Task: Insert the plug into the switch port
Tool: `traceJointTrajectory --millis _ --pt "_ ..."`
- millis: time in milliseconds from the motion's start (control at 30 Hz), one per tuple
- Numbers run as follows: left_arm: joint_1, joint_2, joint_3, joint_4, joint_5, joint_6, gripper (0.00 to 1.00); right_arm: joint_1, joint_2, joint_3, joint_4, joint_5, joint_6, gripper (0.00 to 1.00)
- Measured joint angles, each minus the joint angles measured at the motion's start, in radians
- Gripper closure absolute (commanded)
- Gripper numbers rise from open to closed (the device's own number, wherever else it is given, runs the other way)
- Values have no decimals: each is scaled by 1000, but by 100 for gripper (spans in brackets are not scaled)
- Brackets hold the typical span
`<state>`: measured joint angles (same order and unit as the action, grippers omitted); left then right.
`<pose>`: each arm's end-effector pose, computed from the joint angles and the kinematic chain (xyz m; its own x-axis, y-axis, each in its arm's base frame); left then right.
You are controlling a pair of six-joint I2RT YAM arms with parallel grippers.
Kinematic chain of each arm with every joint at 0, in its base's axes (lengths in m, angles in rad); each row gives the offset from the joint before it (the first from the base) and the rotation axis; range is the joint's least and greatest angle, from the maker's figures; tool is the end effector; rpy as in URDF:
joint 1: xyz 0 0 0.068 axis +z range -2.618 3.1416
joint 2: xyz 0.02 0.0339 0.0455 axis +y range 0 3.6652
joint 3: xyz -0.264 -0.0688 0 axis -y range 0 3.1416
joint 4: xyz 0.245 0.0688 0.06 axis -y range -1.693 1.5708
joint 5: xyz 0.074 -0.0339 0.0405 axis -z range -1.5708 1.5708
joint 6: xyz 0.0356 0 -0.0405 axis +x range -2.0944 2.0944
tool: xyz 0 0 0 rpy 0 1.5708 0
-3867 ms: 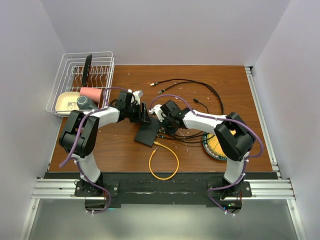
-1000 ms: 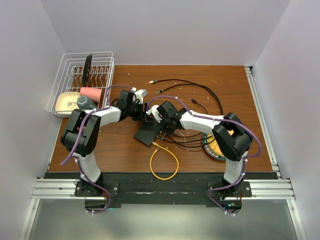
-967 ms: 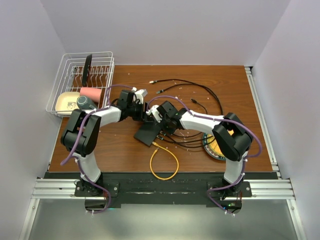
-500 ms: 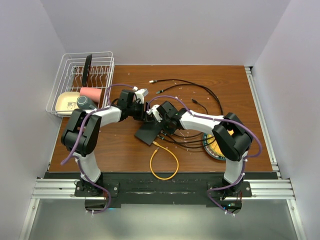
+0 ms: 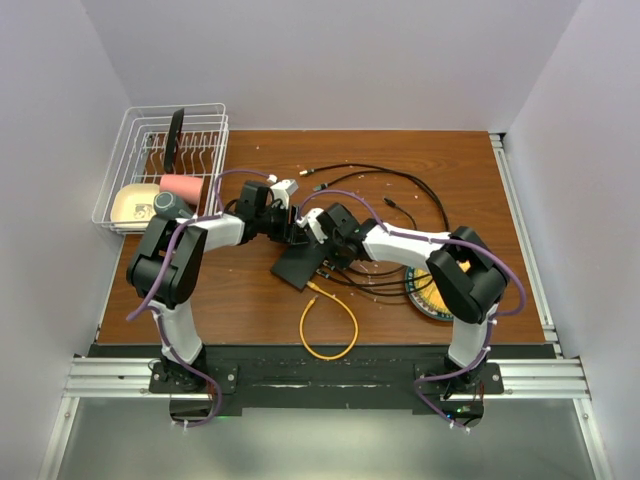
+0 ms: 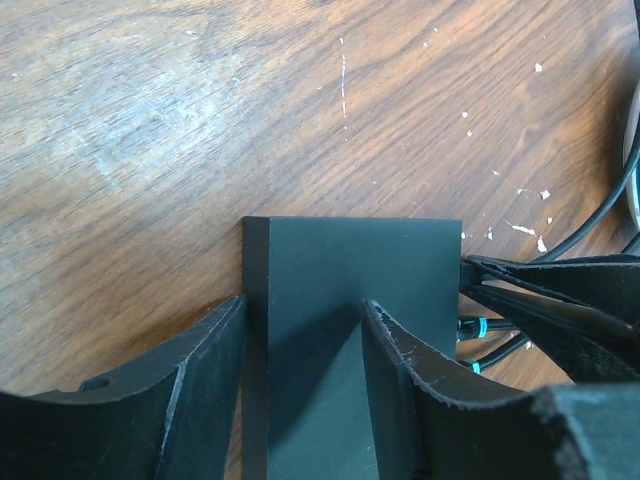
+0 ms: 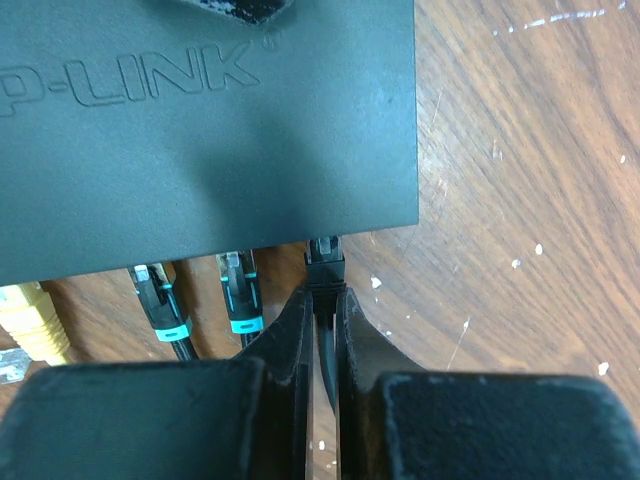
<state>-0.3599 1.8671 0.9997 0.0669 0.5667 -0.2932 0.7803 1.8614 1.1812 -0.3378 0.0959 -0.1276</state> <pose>0.3431 -0.1495 0.1433 -0.8301 0.0518 -0.5553 0.4253 0.7029 -0.5701 0.2734 0.2658 0.1658 -0.5154 -0.6884 -0.5104 -0.7361 0.6606 -0.1476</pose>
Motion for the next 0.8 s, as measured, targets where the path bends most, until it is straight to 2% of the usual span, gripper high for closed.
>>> traceJointTrajectory --millis 533,800 --pt "2 11 14 -21 21 52 58 -8 0 0 5 -21 0 100" --pt "-9 13 24 -31 17 52 58 -13 17 40 -47 -29 8 100"
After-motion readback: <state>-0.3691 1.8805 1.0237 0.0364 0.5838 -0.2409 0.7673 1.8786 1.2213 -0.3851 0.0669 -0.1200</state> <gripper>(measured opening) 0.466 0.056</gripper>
